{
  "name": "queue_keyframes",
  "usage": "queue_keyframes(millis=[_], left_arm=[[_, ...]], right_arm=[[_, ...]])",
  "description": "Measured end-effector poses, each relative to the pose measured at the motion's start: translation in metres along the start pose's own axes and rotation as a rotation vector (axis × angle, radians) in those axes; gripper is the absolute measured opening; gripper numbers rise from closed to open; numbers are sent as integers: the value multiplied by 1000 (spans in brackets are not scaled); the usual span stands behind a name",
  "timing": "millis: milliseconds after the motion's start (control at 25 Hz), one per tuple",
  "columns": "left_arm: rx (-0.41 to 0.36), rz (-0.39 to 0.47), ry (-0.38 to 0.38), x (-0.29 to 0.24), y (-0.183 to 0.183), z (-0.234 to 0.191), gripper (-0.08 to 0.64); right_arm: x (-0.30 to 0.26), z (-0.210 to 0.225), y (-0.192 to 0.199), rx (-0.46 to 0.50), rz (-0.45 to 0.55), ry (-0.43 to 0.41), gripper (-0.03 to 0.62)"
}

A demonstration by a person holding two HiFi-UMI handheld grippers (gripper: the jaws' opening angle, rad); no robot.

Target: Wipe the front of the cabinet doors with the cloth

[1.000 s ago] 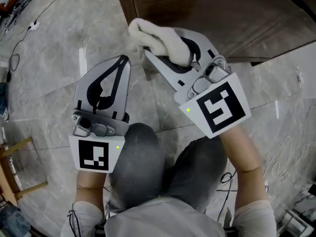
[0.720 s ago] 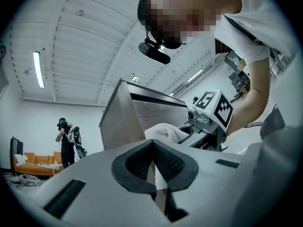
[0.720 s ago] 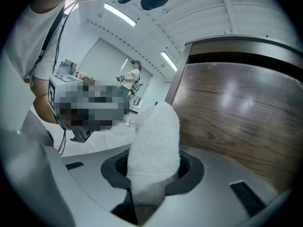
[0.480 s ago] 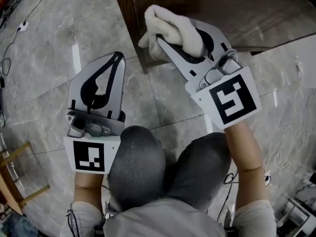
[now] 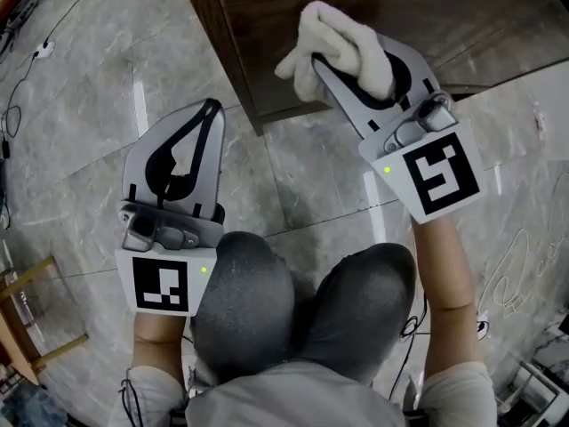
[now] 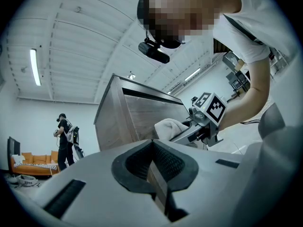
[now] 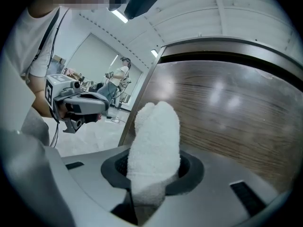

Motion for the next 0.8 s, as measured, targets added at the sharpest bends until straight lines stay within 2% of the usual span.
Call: queue_keyframes(millis=[520,800], left_arm=[[-29,-7,50,-30,-15,37,18],[-38,-8,71,-43,-21,54,18]], right_arm=[[51,76,58,-64,-56,168,135],[64,95,76,-93,-74,200,135]])
Point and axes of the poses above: the fingertips, and each gripper's own axes: x backward along the fingers, z to its right, y out of its underside, the point moved 7 cm from there along x, backward along the fingers, and after that the axes turned 14 degrees about -z, right-handed, at the moved point
